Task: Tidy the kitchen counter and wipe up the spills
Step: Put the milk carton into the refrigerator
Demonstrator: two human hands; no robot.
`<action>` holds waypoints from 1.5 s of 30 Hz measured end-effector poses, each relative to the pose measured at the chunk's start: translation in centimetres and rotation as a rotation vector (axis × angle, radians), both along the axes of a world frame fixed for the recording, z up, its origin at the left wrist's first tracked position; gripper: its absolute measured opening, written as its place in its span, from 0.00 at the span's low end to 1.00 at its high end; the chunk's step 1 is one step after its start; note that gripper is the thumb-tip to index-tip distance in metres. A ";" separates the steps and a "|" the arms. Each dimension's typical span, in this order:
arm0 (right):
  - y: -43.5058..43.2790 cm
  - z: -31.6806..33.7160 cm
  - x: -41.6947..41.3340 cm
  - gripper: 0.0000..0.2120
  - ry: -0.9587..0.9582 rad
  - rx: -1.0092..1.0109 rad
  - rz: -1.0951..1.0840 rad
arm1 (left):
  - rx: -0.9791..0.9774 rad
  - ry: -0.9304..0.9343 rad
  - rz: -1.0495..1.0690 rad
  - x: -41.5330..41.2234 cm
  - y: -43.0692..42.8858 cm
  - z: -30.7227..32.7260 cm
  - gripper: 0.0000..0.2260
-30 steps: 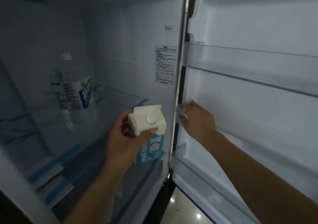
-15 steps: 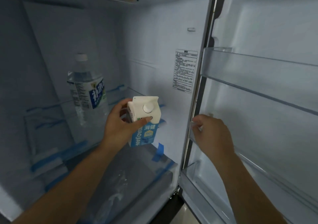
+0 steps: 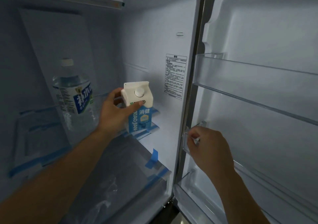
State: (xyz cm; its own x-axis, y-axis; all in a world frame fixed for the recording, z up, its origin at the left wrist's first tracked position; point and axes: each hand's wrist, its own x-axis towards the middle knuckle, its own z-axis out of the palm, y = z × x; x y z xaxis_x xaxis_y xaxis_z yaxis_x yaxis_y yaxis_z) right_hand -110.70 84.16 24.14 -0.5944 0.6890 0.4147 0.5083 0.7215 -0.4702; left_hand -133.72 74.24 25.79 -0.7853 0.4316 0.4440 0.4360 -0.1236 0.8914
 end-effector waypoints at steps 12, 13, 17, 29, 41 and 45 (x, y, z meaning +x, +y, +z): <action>1.2 0.0 1.7 0.10 0.029 -0.071 0.045 | -0.032 -0.001 0.092 -3.8 3.5 -1.2 0.19; 1.3 0.0 1.8 0.10 0.030 -0.073 0.048 | -0.047 0.002 0.102 -4.1 3.5 -1.5 0.19; 1.5 0.1 2.1 0.10 0.018 -0.087 0.056 | -0.066 -0.006 0.099 -4.0 2.9 -2.2 0.20; 1.5 0.4 2.0 0.09 -0.026 -0.062 0.064 | -0.307 0.130 0.110 -5.2 1.6 -5.2 0.25; 1.8 -0.1 1.8 0.15 -0.077 -0.058 0.056 | -0.326 0.131 0.197 -6.8 3.4 -6.1 0.34; 2.5 -0.8 1.7 0.18 -0.115 -0.107 0.049 | -0.358 0.111 0.283 -7.4 4.5 -6.0 0.33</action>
